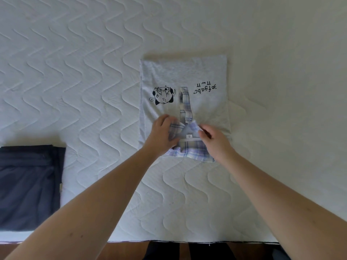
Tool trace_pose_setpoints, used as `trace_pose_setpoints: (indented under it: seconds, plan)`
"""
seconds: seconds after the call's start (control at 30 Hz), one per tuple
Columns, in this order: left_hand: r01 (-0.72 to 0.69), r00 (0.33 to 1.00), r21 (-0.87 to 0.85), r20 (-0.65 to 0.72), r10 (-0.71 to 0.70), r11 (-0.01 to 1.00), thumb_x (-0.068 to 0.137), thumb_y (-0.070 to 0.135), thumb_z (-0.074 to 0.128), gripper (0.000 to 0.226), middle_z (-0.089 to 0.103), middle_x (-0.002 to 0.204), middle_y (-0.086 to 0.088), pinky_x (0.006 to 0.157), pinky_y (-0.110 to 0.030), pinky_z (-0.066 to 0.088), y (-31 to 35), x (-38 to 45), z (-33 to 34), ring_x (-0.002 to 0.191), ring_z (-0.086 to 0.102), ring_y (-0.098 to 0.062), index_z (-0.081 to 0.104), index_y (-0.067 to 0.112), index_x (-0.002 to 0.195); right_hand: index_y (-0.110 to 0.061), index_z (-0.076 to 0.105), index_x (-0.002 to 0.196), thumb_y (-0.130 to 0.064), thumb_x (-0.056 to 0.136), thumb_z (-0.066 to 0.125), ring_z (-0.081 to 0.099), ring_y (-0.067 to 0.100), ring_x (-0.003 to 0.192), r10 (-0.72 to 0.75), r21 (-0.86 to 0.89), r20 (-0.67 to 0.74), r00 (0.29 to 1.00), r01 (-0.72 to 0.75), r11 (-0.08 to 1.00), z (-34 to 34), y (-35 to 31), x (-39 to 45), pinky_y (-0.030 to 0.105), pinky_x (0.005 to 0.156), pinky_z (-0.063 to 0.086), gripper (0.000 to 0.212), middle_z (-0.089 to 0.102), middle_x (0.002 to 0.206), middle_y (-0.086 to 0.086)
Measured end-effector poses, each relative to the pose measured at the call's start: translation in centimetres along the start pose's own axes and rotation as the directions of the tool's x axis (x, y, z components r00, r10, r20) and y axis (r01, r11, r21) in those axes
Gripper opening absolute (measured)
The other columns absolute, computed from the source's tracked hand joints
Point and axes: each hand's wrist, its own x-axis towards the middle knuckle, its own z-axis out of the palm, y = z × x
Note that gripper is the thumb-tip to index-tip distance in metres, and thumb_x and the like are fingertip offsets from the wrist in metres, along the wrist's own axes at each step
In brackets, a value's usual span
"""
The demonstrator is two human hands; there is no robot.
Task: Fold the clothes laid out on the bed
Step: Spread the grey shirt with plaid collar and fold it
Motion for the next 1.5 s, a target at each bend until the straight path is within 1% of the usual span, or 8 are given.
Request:
trace_pose_setpoints:
  seconds: [0.13, 0.4, 0.57, 0.83, 1.0, 1.13, 1.33, 1.5]
  plan:
    - [0.119, 0.984, 0.012, -0.134, -0.116, 0.993, 0.077, 0.037, 0.080, 0.071, 0.043, 0.139, -0.006, 0.106, -0.040, 0.036, -0.9, -0.6, -0.4, 0.127, 0.040, -0.028, 0.046, 0.018, 0.137, -0.014, 0.063, 0.121, -0.027, 0.093, 0.064, 0.054, 0.011, 0.094, 0.043, -0.087, -0.119, 0.992, -0.054, 0.995, 0.3, 0.8, 0.4, 0.018, 0.078, 0.034, 0.030, 0.059, 0.103, -0.005]
    - [-0.088, 0.970, 0.295, -0.190, 0.149, 0.951, 0.085, 0.037, 0.070, 0.051, 0.047, 0.142, -0.010, 0.106, -0.047, 0.031, -0.2, -2.1, 1.0, 0.134, 0.039, -0.034, 0.058, 0.017, 0.131, -0.011, 0.067, 0.112, -0.023, 0.097, 0.059, 0.056, 0.015, 0.083, 0.021, -0.118, -0.065, 0.998, -0.029, 0.993, 0.3, 0.9, 0.4, 0.021, 0.069, 0.033, 0.021, 0.065, 0.088, -0.005]
    - [-0.185, 0.982, 0.272, 0.023, 0.186, 0.944, 0.093, 0.040, 0.060, 0.058, 0.029, 0.157, -0.003, 0.118, -0.045, 0.015, 1.7, 0.8, 2.0, 0.147, 0.019, -0.027, 0.041, 0.024, 0.146, -0.014, 0.062, 0.119, -0.018, 0.090, 0.068, 0.063, 0.019, 0.089, 0.040, -0.077, -0.067, 0.997, -0.045, 0.996, -0.3, 1.0, -0.3, 0.027, 0.076, 0.044, 0.030, 0.068, 0.100, -0.001]
    - [-0.054, 0.995, 0.270, 0.099, 0.028, 0.961, 0.089, 0.045, 0.063, 0.015, 0.059, 0.114, 0.007, 0.101, -0.043, 0.029, 4.3, 6.0, 1.2, 0.119, 0.049, -0.023, 0.060, 0.031, 0.089, -0.021, 0.071, 0.099, -0.032, 0.086, 0.065, 0.059, 0.028, 0.101, 0.113, -0.413, -0.120, 0.986, -0.153, 0.898, -1.3, 3.1, -3.5, 0.036, 0.084, 0.048, 0.017, 0.062, 0.103, 0.007]
    - [0.050, 0.990, -0.005, 0.132, -0.049, 0.999, 0.089, 0.037, 0.068, 0.015, 0.071, 0.097, 0.000, 0.074, -0.026, 0.045, 4.8, 6.5, 0.9, 0.080, 0.059, -0.011, 0.058, 0.028, 0.085, -0.015, 0.059, 0.114, -0.055, 0.083, 0.066, 0.056, 0.026, 0.102, 0.081, -0.330, -0.177, 0.981, -0.136, 0.934, -0.4, 3.2, -4.4, 0.041, 0.084, 0.047, 0.051, 0.060, 0.109, 0.006]
    - [0.066, 0.993, -0.036, 0.103, -0.062, 0.997, 0.090, 0.029, 0.069, 0.011, 0.070, 0.089, 0.001, 0.077, -0.027, 0.049, 4.5, 6.6, 1.6, 0.084, 0.065, -0.017, 0.059, 0.024, 0.091, -0.009, 0.066, 0.093, -0.027, 0.094, 0.061, 0.058, 0.028, 0.080, 0.052, -0.285, -0.243, 0.969, -0.122, 0.951, -0.4, 4.3, -4.0, 0.032, 0.065, 0.034, 0.019, 0.065, 0.087, 0.012]
    - [-0.153, 0.967, 0.104, -0.191, 0.171, 0.983, 0.090, 0.026, 0.068, 0.020, 0.053, 0.096, 0.004, 0.071, -0.025, 0.044, 3.7, 4.0, 1.4, 0.077, 0.052, -0.012, 0.057, 0.015, 0.102, -0.005, 0.064, 0.097, -0.006, 0.095, 0.059, 0.061, 0.019, 0.075, 0.426, 0.567, -0.015, 0.904, -0.344, 0.748, -1.4, 4.2, -2.1, 0.032, 0.071, 0.056, 0.006, 0.065, 0.090, 0.016]
    - [-0.430, 0.903, 0.407, 0.169, 0.396, 0.806, 0.086, 0.047, 0.067, 0.036, 0.068, 0.103, 0.001, 0.091, -0.040, 0.042, 1.0, -1.9, 2.2, 0.096, 0.062, -0.023, 0.067, 0.018, 0.108, -0.014, 0.062, 0.067, -0.028, 0.087, 0.068, 0.056, 0.022, 0.063, 0.409, 0.199, -0.138, 0.902, -0.379, 0.904, -0.6, 4.6, -2.7, 0.031, 0.064, 0.042, 0.026, 0.059, 0.062, 0.006]
